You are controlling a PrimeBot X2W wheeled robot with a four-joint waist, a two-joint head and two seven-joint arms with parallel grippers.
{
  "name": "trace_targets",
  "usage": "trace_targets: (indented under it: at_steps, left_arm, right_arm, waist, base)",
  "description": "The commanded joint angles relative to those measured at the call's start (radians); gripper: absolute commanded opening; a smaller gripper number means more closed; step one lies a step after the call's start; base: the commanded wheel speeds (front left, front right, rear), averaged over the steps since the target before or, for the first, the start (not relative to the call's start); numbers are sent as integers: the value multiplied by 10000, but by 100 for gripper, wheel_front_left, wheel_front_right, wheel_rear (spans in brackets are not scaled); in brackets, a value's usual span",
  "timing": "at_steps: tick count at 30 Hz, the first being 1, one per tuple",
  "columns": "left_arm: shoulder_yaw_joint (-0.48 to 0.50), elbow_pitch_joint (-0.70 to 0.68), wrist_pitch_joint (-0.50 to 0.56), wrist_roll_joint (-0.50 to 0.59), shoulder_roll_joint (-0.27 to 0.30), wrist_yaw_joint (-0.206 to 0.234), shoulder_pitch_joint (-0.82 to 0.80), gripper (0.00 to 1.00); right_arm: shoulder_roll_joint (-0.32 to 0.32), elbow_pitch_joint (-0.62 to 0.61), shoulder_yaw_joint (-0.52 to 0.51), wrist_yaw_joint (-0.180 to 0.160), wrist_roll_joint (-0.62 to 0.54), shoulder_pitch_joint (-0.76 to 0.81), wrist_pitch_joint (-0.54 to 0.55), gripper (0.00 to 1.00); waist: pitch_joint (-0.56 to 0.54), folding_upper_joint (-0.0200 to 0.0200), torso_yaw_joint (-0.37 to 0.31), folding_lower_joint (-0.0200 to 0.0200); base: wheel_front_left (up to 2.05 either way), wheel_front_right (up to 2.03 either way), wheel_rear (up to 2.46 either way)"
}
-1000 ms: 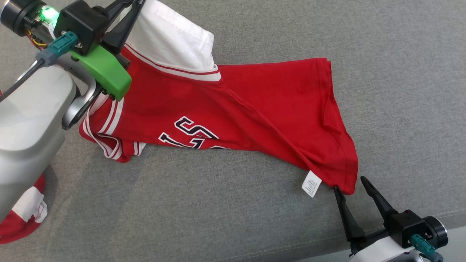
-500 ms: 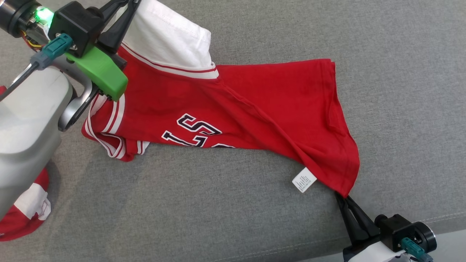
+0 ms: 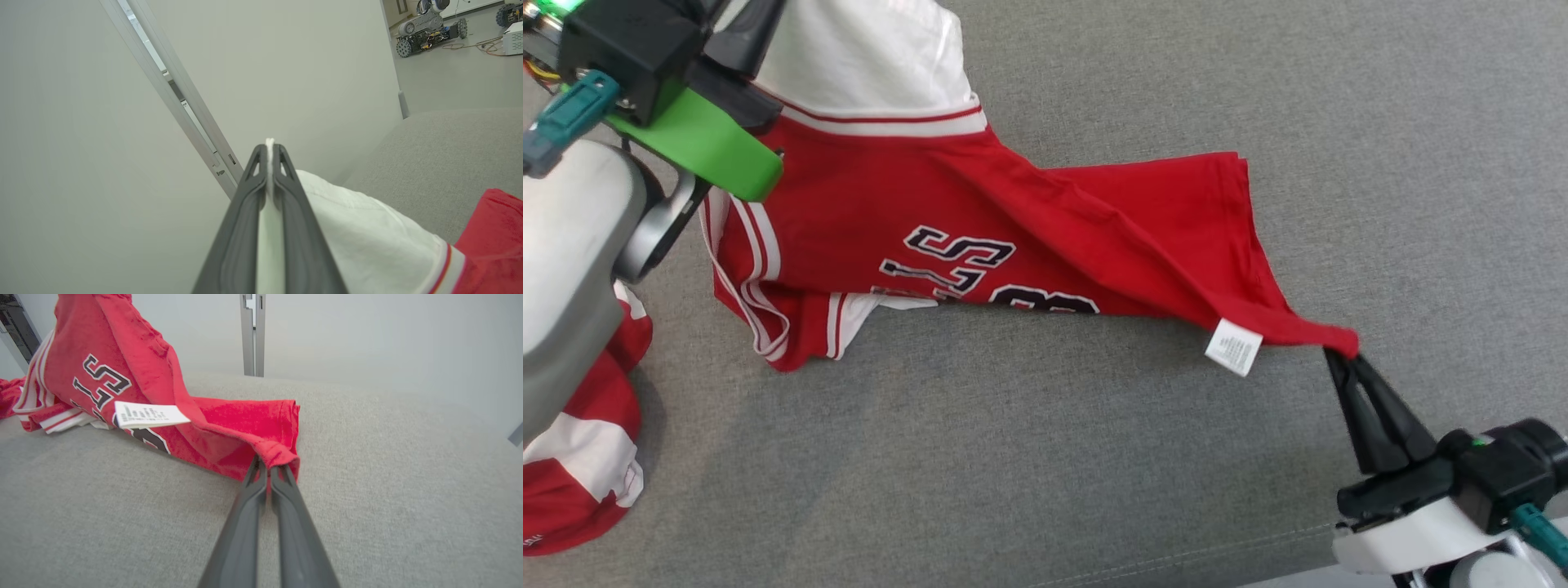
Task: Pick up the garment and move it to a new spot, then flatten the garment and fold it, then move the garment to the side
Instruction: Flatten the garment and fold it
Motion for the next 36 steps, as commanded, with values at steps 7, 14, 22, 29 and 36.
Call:
trace_targets:
  at_steps: [7,14,22,29,36]
  left_arm:
    - [1028,-1477,-4,435,780,269,-567,0]
    - [1645,-956,709,64,1146,-323,-2143,0]
    - [1568,1004,644,683,550,-1096,-4989,0]
    - [1670,2513,-12,2205,-49,-1056,-7650,0]
    - [3353,529,-3,3199,-511,-805,-7877,0]
  right_arm:
    - [-528,-1133,-403,-16,673,-2156,-4,0]
    - [-1442,546,-725,-16,1154,-6252,-4,0]
    - [-1929,4068,55,-14,1757,-11391,774,0]
    - [-1556,6361,359,-16,1063,-14841,165,0]
    - [-1550,6005,227,-16,-426,-15786,-13,0]
  waist:
    - [-140,-1,-260,0]
    - [506,-1,-278,0]
    - [1942,-1,-49,0]
    - [3096,-1,-155,0]
    - [4230,-1,309,0]
  base:
    - [0,0,0]
    - [0,0,0]
    - [0,0,0]
    - [0,0,0]
    - [0,0,0]
